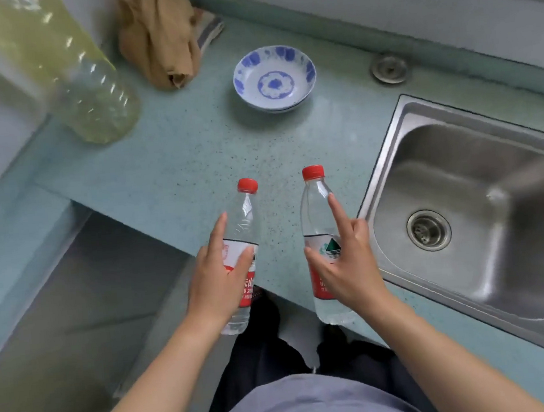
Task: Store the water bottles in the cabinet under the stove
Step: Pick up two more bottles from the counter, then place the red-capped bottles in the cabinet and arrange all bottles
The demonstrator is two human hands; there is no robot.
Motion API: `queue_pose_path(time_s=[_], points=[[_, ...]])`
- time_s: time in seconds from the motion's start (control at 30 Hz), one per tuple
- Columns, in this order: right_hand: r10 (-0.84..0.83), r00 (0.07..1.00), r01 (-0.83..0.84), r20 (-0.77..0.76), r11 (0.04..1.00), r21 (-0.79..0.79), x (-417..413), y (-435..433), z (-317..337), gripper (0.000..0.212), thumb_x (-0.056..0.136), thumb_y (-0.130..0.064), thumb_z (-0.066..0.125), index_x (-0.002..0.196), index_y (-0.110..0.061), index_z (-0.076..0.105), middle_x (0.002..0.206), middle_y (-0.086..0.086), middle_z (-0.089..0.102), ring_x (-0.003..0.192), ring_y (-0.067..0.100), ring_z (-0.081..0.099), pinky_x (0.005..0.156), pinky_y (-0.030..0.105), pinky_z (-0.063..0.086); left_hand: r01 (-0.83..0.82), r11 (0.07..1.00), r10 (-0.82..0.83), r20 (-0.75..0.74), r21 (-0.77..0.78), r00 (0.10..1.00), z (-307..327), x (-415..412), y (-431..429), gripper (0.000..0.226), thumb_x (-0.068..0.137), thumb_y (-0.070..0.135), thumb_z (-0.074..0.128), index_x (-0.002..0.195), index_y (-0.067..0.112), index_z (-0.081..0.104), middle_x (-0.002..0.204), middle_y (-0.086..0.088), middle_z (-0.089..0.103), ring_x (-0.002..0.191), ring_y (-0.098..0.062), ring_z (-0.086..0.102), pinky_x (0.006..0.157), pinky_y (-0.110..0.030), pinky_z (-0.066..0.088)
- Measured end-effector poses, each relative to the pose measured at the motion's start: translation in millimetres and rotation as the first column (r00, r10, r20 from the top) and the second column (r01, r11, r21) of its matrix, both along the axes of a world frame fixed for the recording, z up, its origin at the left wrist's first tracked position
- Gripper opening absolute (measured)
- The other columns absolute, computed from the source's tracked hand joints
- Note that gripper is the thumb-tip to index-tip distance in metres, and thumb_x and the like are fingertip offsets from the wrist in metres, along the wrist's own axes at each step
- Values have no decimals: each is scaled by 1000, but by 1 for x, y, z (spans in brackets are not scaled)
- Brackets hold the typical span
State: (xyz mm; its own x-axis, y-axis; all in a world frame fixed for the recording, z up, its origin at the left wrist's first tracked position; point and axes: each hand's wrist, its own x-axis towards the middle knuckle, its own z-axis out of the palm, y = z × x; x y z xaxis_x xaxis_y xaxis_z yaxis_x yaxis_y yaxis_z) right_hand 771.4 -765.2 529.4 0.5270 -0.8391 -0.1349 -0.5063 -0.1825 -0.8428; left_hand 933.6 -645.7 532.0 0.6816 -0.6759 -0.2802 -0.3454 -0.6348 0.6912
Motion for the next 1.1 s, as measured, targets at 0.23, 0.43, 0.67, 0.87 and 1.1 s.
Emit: queue_pose_path(time_s=[0.23,0.43,0.67,0.87,1.1], points=[[328,942,-326,70,945,-35,-32,28,7,82,79,-29,65,134,-60,14,103,0,35,86,-2,46,70,-3,34,-418,901,418,-25,-115,908,15,-95,82,61,87,40,55,133,60,21,137,13,47,117,-10,51,98,-44,45],[646,757,-648,94,761,-11,-26,101,26,81,79,-27,65,136,-57,16,100,-4,34,83,-5,48,67,-2,35,-688,714,694,8,-129,720,32,-151,178,63,81,50,54,134,61,20,134,6,49,119,-12,49,99,-39,41],[910,409,-912,76,410,-5,-34,231,41,82,80,-27,63,136,-58,13,98,-9,34,79,5,50,74,12,42,-895,443,895,79,-54,439,35,-231,308,63,86,46,54,138,56,19,106,0,54,100,-20,54,79,-31,39],[975,212,-977,64,212,11,-71,378,33,82,80,-29,64,138,-55,13,101,-4,35,84,3,46,71,0,36,-952,297,953,79,-68,292,29,-302,438,63,85,52,50,138,56,15,110,4,53,92,-9,49,77,-31,39],[995,87,-996,39,87,-3,-114,543,41,80,81,-34,63,138,-54,11,104,-4,34,87,0,46,68,5,35,-954,299,948,118,-15,295,35,-358,593,61,87,53,48,139,52,16,112,-2,54,95,-18,53,76,-31,39]])
